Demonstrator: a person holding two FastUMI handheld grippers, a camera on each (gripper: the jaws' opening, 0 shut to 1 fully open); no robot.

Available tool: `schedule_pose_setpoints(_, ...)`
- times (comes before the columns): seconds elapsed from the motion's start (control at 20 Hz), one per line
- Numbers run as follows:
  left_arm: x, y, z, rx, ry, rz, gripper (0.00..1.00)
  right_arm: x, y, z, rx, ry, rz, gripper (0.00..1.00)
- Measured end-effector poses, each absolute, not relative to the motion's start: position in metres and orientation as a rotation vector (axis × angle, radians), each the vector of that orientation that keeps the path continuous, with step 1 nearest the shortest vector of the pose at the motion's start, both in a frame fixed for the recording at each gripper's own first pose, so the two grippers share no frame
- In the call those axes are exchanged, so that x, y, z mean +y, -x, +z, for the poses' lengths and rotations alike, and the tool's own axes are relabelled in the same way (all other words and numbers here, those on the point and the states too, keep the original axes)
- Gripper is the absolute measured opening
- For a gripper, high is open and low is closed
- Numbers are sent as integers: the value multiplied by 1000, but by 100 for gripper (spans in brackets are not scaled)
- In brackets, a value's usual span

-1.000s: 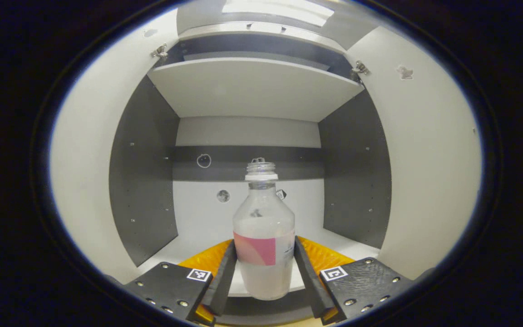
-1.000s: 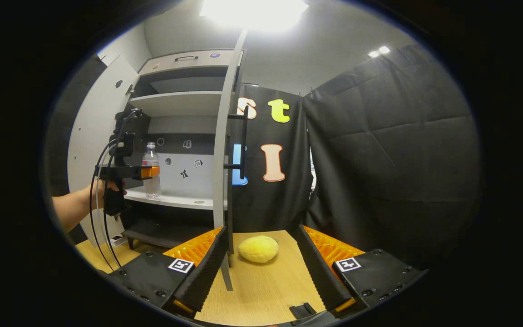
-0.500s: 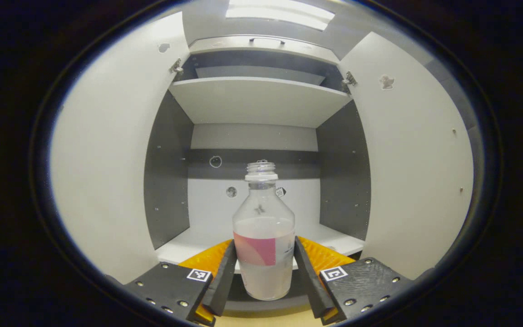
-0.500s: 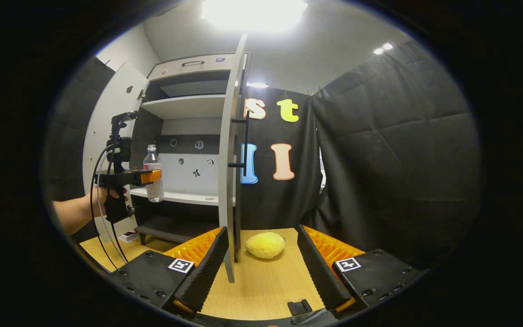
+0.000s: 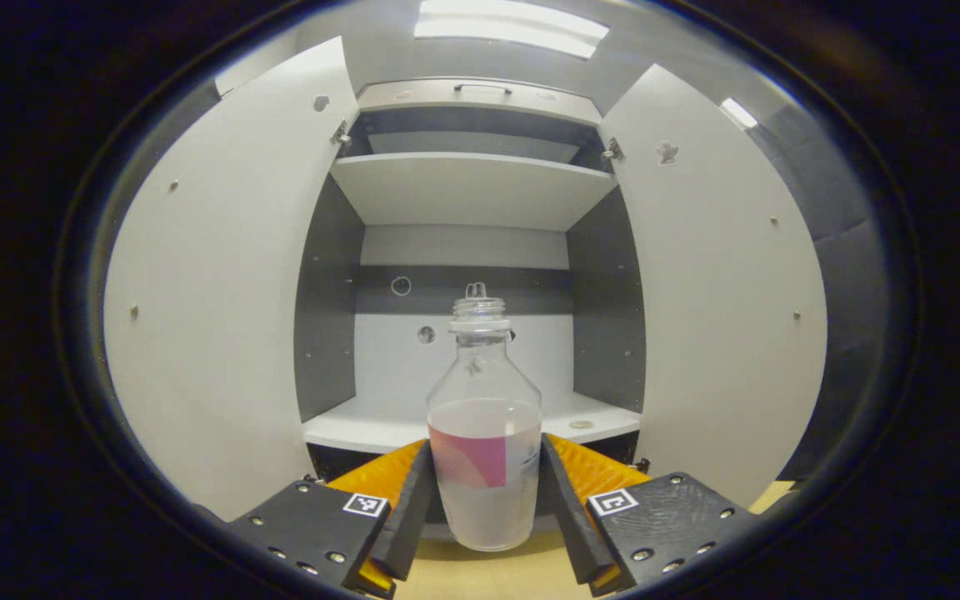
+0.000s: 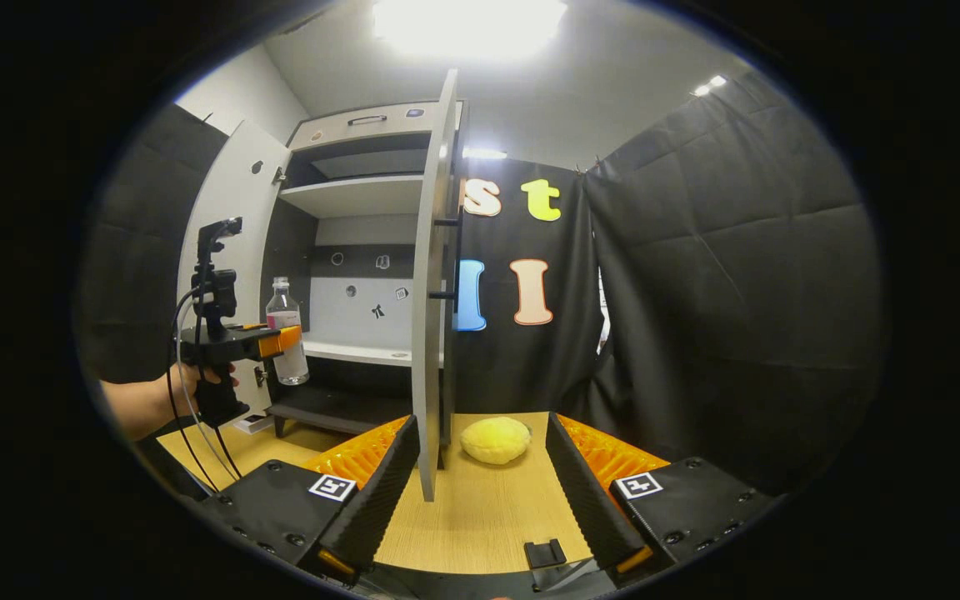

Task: Grasp the bottle in the cabinet with the left hand and place it on the coaster, then close the right door with the right hand and the left door with the left hand.

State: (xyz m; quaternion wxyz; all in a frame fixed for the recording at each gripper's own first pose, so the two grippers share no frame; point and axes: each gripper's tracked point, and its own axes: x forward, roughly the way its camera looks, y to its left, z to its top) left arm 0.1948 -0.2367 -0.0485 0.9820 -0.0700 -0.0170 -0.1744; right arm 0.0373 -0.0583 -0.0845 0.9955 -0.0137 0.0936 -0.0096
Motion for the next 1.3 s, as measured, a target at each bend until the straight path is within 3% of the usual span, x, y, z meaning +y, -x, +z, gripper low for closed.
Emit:
schedule_pose_setpoints(0.65, -232, -136, -123, 2, 136, -348, 72, -50, -22, -89, 202, 59, 56, 97)
schedule_pose_setpoints(0.7, -236, -133, -130, 6, 134, -355, 72, -51, -20, -91, 209, 62, 56, 92)
schedule_pose_setpoints(0.85, -248, -124, -155, 38, 142, -372, 72, -53, -15, -94, 229, 64, 51, 92)
schedule_pose_setpoints(0.9, -251, -121, -163, 48, 146, -375, 72, -54, -13, -96, 237, 65, 49, 97)
schedule_pose_setpoints(1.3, -261, -104, -221, 134, 143, -367, 72, -55, -4, -100, 256, 72, 52, 97)
